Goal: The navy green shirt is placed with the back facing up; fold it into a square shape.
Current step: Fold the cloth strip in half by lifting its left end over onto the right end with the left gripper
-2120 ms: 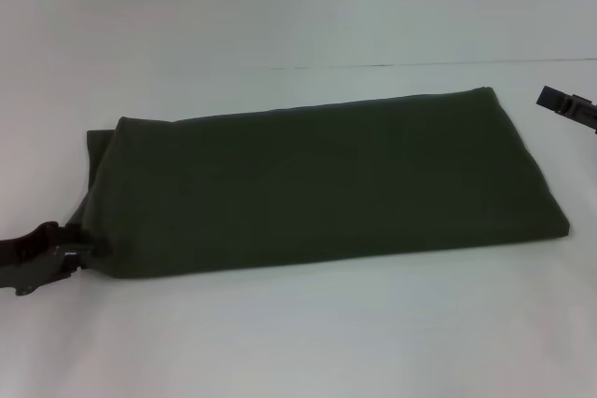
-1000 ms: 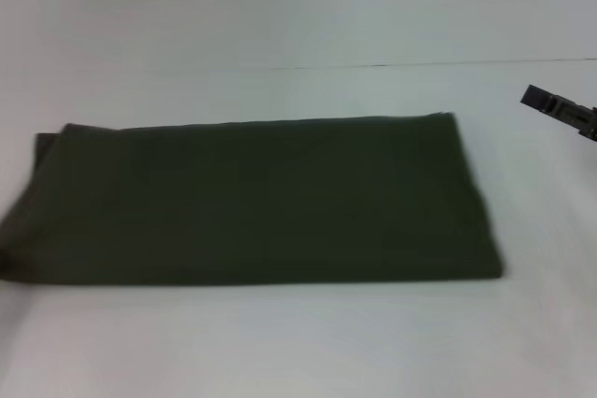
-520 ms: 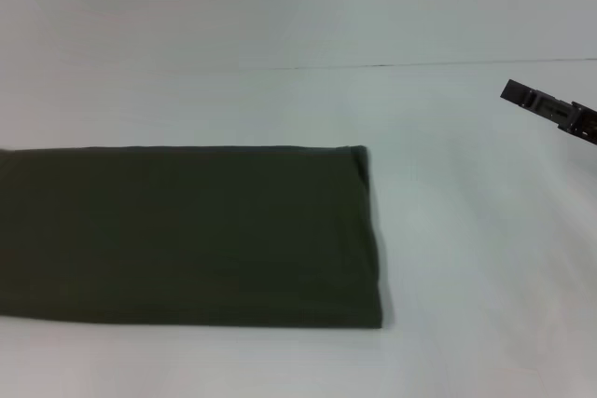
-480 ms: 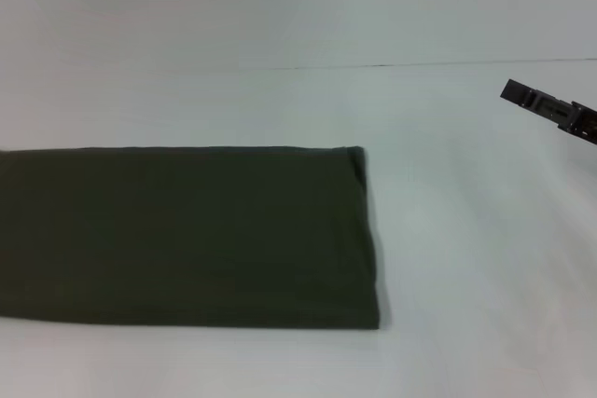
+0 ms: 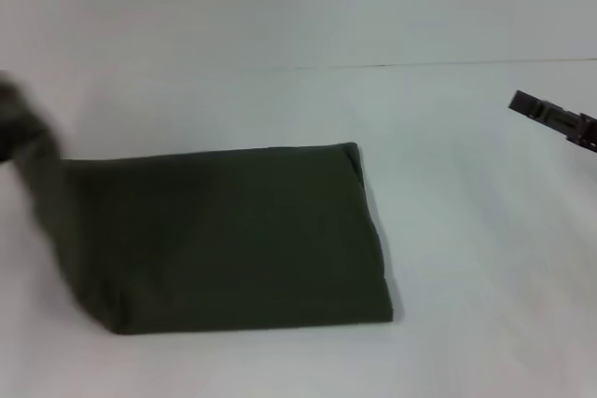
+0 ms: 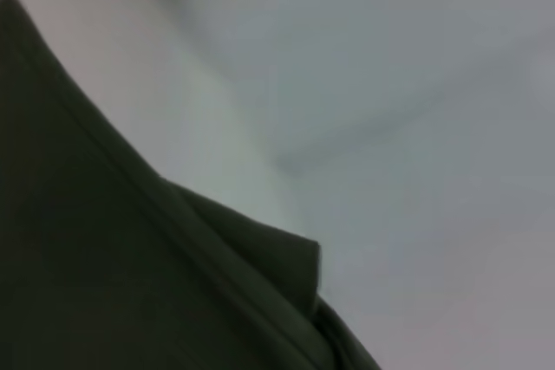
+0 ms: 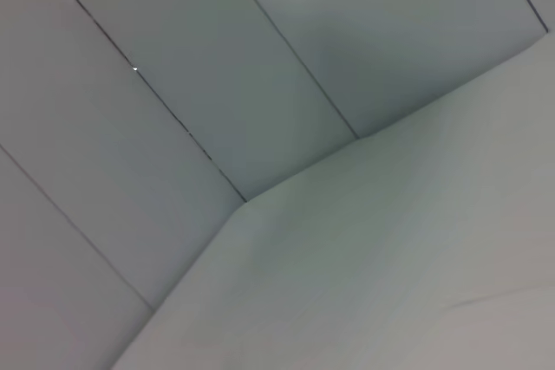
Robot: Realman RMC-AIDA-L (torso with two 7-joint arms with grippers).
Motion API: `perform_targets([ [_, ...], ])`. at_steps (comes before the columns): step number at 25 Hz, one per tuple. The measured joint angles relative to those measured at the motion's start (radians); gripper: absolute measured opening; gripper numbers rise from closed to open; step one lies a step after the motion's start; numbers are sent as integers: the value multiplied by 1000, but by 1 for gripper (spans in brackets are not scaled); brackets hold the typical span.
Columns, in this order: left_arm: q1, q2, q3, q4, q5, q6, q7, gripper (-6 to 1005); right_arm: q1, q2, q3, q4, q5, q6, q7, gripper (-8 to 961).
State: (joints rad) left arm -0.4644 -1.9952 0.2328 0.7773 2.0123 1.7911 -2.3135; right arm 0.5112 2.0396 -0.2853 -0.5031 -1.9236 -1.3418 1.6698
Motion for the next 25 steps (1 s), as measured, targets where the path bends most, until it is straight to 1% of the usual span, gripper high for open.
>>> perform_targets([
  [1,-28,-22,3,7,-6,18,-1,59,-5,-3,0,0,0,-6,0,903],
  [2,-86,-73,18,14,-11,35,3,62,-11,-6,0,0,0,-12,0,903],
  [4,-131,-117,44,13,-13,30,12,66,-24,-13,0,-5,0,-25,1,903],
  [5,-161,-145,74,2,-15,16,25,68,-29,-17,0,-7,0,-31,3,903],
  [6,-182,-163,98,-12,-20,0,39,71,-35,-22,0,-8,0,-37,4,903],
  [7,-206,-172,136,-63,-35,-32,69,73,-40,-27,0,-9,1,-43,5,903],
  [8,-222,-173,161,-114,-47,-56,95,75,-46,-32,0,-11,4,-48,5,903],
  [9,-242,-172,190,-191,-65,-96,137,77,-54,-38,0,-11,8,-52,4,903],
  [11,-276,-171,224,-382,-85,-187,232,82,-67,-49,0,-11,18,-60,0,903],
  [14,-293,-177,225,-593,-94,-313,384,89,-81,-59,0,-11,26,-69,-2,903],
  [17,-293,-179,211,-741,-103,-391,519,95,-89,-66,0,-11,27,-78,-4,903],
  [18,-291,-180,208,-777,-104,-401,557,98,-90,-67,0,-11,27,-79,-5,903],
  [20,-291,-180,208,-808,-103,-383,588,102,-91,-67,-1,-11,28,-81,-6,903],
  [25,-296,-180,219,-829,-95,-233,634,257,-89,-66,-5,-12,27,-78,-8,902],
])
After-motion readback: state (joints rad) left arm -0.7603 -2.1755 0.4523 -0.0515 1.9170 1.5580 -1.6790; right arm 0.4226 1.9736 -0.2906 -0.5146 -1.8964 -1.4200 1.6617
